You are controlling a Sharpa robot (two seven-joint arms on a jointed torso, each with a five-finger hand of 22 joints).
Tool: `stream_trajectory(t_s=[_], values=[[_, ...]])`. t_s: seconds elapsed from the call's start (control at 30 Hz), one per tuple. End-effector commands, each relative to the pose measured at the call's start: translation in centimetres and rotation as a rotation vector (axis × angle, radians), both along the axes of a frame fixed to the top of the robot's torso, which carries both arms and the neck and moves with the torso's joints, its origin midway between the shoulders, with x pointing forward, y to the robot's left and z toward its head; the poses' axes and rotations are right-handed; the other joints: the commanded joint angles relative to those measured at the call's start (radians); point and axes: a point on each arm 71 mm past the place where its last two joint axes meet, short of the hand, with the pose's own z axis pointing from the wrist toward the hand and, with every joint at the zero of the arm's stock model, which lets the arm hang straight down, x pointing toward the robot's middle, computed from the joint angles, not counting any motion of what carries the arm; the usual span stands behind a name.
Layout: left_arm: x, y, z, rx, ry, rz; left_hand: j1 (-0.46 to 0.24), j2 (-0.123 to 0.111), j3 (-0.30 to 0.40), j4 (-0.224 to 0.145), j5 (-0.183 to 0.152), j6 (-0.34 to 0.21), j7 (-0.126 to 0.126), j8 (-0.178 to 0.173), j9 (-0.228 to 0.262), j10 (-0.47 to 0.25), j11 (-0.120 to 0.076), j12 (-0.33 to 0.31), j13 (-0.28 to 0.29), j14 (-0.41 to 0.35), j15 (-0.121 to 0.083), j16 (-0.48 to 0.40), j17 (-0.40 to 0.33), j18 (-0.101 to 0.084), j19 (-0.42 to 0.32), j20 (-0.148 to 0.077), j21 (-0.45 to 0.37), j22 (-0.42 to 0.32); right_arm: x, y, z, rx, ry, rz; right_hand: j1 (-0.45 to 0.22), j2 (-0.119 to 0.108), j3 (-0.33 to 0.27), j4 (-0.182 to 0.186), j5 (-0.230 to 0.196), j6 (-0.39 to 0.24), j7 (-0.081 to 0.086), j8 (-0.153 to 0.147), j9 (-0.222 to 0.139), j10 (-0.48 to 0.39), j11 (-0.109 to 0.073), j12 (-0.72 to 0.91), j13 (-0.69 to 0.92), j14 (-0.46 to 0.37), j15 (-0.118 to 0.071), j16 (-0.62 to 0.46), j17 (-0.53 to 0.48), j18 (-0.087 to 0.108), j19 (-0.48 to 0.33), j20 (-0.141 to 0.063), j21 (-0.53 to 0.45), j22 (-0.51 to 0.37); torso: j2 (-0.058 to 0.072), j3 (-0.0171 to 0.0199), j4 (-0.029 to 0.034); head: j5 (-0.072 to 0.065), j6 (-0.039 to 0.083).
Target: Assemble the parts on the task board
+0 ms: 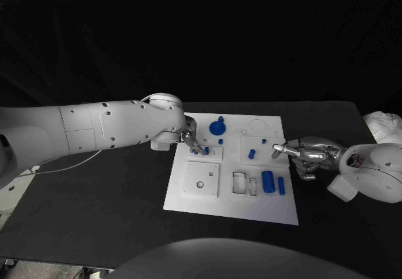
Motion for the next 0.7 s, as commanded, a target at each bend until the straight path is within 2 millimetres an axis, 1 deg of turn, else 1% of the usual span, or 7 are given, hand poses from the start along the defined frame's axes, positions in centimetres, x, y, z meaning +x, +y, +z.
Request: stream_trajectory(t_s=[0.03,0.13,0.2,0.3,0.4,0.57,0.7], values=[[-0.2,0.8,-0.6,0.059,0.003,0.008,-0.031,-0.009,-0.048,0.001,-0.007,-0.059,0.027,0.014,0.016,0.106,0.007,0.002,0.263,0.103,0.01,0.002,0.263,0.003,0.011,0.006,0.005,0.207,-0.1,0.1,-0.1,0.001,0.01,0.019,0.003,0.011,0.005,0.0,0.001,0.004,-0.001,0.002,0.0,0.038,-0.006,-0.004,0.056,0.027,0.002,-0.007,0.162,0.003,-0.006,-0.003,-0.003,0.127,-0.001,-0.0003,-0.0012,0.001,0.0],[-0.2,1.3,-0.4,0.059,-0.004,0.019,-0.059,-0.019,-0.096,0.001,-0.01,-0.095,0.03,0.023,0.032,0.106,0.011,0.002,0.263,0.103,0.01,0.002,0.263,0.004,0.008,0.007,-0.001,0.205,-0.1,0.0,-0.1,0.0,0.01,0.018,0.003,0.011,0.006,-0.001,0.001,0.004,0.0,0.002,-0.001,0.037,-0.005,-0.004,0.056,0.026,0.002,-0.007,0.161,0.004,-0.007,-0.002,-0.006,0.126,0.0,0.0004,-0.0006,0.0,0.0],[-0.1,1.6,-0.2,0.045,-0.018,0.028,-0.062,-0.013,-0.122,0.001,-0.009,-0.12,0.032,0.034,0.045,0.106,0.012,0.002,0.263,0.103,0.012,0.002,0.263,0.005,0.005,0.009,-0.005,0.204,-0.1,0.0,-0.1,-0.001,0.01,0.017,0.003,0.011,0.006,-0.001,0.001,0.004,0.0,0.002,-0.001,0.037,-0.005,-0.004,0.056,0.026,0.002,-0.007,0.161,0.004,-0.007,-0.002,-0.006,0.126,0.0,0.0002,-0.0005,-0.001,0.0],[0.1,2.0,0.5,0.012,-0.048,0.037,-0.053,-0.007,-0.134,0.0,-0.008,-0.132,0.032,0.045,0.054,0.106,0.013,0.002,0.263,0.103,0.013,0.002,0.263,0.004,0.006,0.009,-0.002,0.205,-0.1,-0.1,-0.1,-0.002,0.01,0.015,0.003,0.011,0.007,-0.001,0.001,0.004,0.0,0.002,-0.001,0.037,-0.005,-0.004,0.055,0.026,0.002,-0.008,0.161,0.004,-0.007,-0.002,-0.006,0.126,0.001,-0.0001,-0.0009,-0.006,0.0],[0.5,2.7,1.8,-0.044,-0.092,0.045,-0.016,0.004,-0.15,-0.002,-0.006,-0.124,0.028,0.083,0.07,0.106,0.009,0.002,0.263,0.103,0.012,0.002,0.263,0.003,0.01,0.009,0.004,0.207,-0.2,-0.2,-0.1,-0.003,0.011,0.012,0.003,0.011,0.007,-0.001,0.001,0.004,0.0,0.002,-0.001,0.036,-0.005,-0.004,0.055,0.026,0.002,-0.008,0.16,0.004,-0.007,-0.002,-0.006,0.126,0.002,-0.0009,0.0002,-0.012,0.0],[1.4,3.7,4.9,-0.211,-0.146,0.044,0.058,0.01,-0.195,-0.002,0.03,-0.076,0.021,0.15,0.079,0.106,0.007,0.002,0.263,0.103,0.009,0.002,0.263,0.0,0.016,0.008,0.017,0.211,-0.2,-0.3,-0.1,-0.005,0.009,0.006,0.003,0.01,0.007,-0.001,0.001,0.004,0.0,0.002,-0.001,0.036,-0.005,-0.005,0.055,0.026,0.002,-0.007,0.161,0.003,-0.007,-0.002,-0.005,0.126,0.001,-0.0001,-0.0012,-0.018,0.0],[2.0,4.1,7.2,-0.369,-0.203,0.027,0.143,0.025,-0.219,-0.001,0.043,-0.058,0.02,0.166,0.056,0.106,0.005,0.002,0.263,0.103,0.01,0.002,0.263,-0.003,0.023,0.007,0.036,0.216,-0.2,-0.4,-0.1,-0.005,0.006,0.002,0.003,0.01,0.007,-0.001,0.0,0.004,0.0,0.002,-0.001,0.037,-0.005,-0.004,0.055,0.026,0.002,-0.008,0.161,0.003,-0.007,-0.002,-0.004,0.127,0.0,0.0005,0.0017,-0.021,0.0]])
